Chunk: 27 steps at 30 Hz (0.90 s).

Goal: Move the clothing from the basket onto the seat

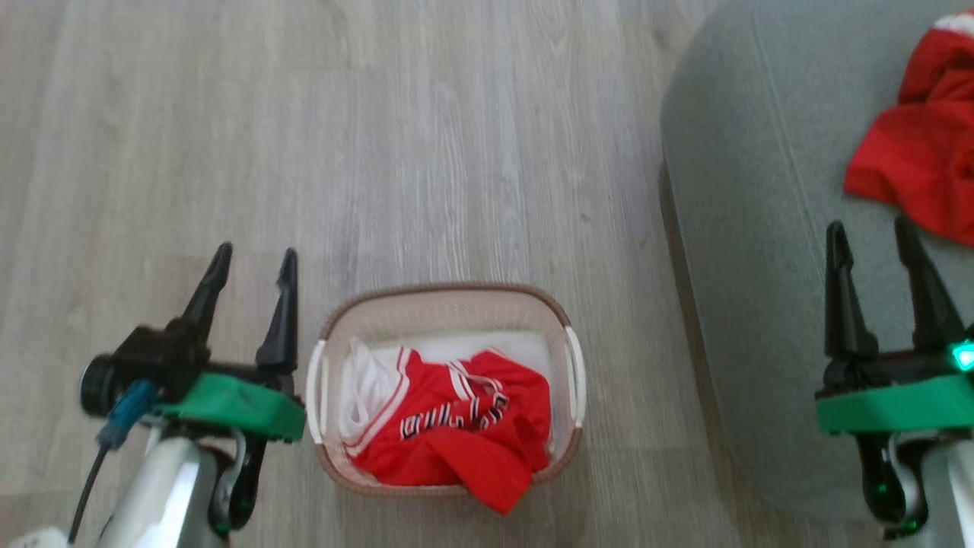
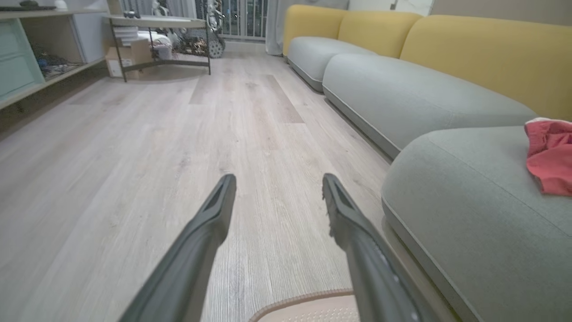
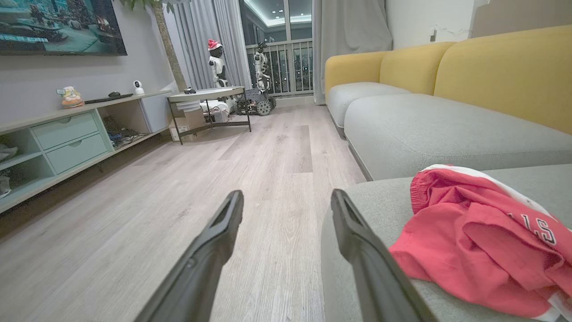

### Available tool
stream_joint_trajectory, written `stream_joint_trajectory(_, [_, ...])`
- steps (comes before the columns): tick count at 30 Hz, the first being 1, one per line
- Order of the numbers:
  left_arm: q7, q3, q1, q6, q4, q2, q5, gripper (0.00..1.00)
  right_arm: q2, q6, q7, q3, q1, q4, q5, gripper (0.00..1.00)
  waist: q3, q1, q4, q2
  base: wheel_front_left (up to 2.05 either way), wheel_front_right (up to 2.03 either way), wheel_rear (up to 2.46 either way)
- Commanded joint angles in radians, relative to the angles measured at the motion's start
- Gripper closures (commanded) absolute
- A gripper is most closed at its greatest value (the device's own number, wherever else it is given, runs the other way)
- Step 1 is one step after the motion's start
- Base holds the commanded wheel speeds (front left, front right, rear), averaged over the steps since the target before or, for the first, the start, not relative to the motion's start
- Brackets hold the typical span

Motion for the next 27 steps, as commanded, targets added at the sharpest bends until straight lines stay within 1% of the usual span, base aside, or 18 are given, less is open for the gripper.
stream_joint_trajectory(1, [-0.012, 0.027, -0.056, -0.008, -0.009, 0.007, 0.012, 0.00, -0.011, 0.000, -0.009, 0.017, -0.039, -0.041, -0.010, 0.00, 0.046, 0.0000, -0.027, 0.0000, 0.00, 0.00, 0.00])
stream_joint_trajectory(6, [-0.012, 0.002, -0.127, -0.041, 0.093, -0.010, 0.030, 0.00, -0.001, 0.000, -0.009, 0.017, -0.082, -0.058, -0.013, 0.00, 0.121, 0.0000, -0.057, 0.0000, 0.00, 0.00, 0.00])
stream_joint_trajectory(9, [-0.012, -0.022, -0.169, -0.067, 0.192, -0.024, 0.032, 0.00, 0.008, 0.000, -0.009, 0.018, -0.107, -0.065, -0.016, 0.00, 0.161, 0.0000, -0.076, 0.0000, 0.00, 0.00, 0.00])
stream_joint_trajectory(13, [0.020, -0.054, -0.230, -0.112, 0.334, -0.048, 0.000, 0.00, 0.018, 0.000, -0.009, 0.022, -0.139, -0.077, -0.020, 0.00, 0.214, 0.0000, -0.102, 0.0000, 0.00, 0.00, 0.00])
stream_joint_trajectory(15, [0.031, -0.074, -0.266, -0.126, 0.393, -0.054, -0.005, 0.00, 0.023, 0.000, -0.009, 0.021, -0.155, -0.084, -0.022, 0.00, 0.240, 0.0000, -0.113, 0.0000, 0.00, 0.00, 0.00])
stream_joint_trajectory(20, [0.062, -0.126, -0.354, -0.146, 0.522, -0.066, -0.020, 0.00, 0.027, 0.000, -0.009, 0.025, -0.196, -0.101, -0.027, 0.00, 0.306, 0.0000, -0.139, 0.0000, 0.00, 0.00, 0.00])
stream_joint_trajectory(27, [0.114, -0.186, -0.454, -0.154, 0.670, -0.073, -0.042, 0.00, 0.041, 0.000, -0.009, 0.016, -0.246, -0.134, -0.026, 0.00, 0.396, 0.0000, -0.166, 0.0000, 0.00, 0.00, 0.00])
